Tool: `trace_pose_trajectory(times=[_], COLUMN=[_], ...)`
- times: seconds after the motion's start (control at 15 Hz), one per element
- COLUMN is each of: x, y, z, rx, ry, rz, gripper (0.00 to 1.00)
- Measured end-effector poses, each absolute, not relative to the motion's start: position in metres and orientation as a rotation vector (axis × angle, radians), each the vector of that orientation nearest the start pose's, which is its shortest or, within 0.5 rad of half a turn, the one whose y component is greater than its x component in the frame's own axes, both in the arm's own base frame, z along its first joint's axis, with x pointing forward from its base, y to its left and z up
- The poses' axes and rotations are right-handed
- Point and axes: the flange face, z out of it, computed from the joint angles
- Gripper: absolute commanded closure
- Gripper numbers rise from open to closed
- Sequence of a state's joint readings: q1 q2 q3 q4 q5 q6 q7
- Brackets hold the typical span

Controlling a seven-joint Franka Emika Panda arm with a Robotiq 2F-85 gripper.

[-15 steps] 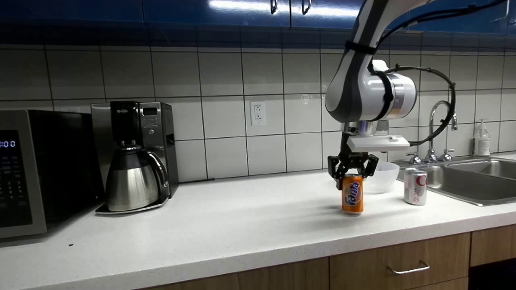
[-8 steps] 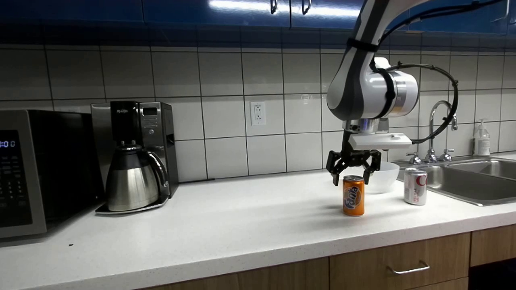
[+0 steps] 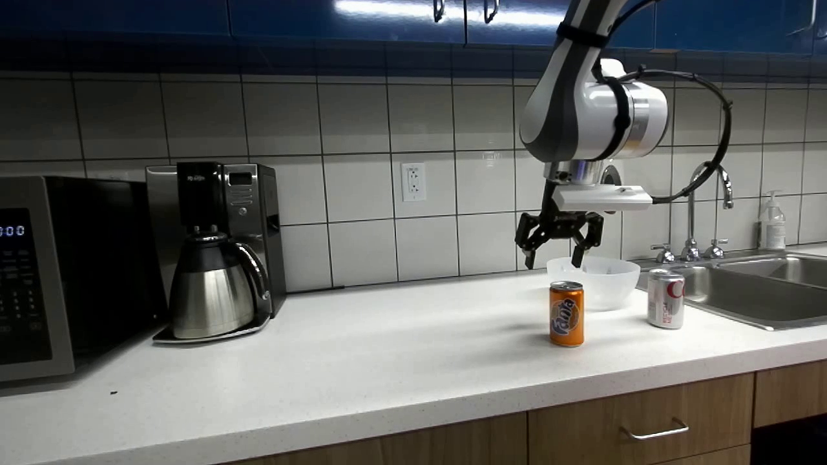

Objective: Pick up the orange canned drink from the clear bowl and place it on the white kitchen counter

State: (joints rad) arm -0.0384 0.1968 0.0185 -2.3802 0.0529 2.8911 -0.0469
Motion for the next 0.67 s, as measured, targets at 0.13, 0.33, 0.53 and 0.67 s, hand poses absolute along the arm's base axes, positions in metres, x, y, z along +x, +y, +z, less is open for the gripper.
trace_pose_trajectory(times=[0.13,0.33,0.53,0.67], x=[0.531,0.521,0.503,0.492], y=[-0.009,-0.003,0.002,0.004], z=[0.284,0.303,0.324,0.337], rx=[-3.083,-3.07,-3.073,-3.074], ry=[0.033,0.025,-0.001,-0.01], rz=[-0.481,-0.443,-0.37,-0.349], gripper=[0.0,0.0,0.0,0.0])
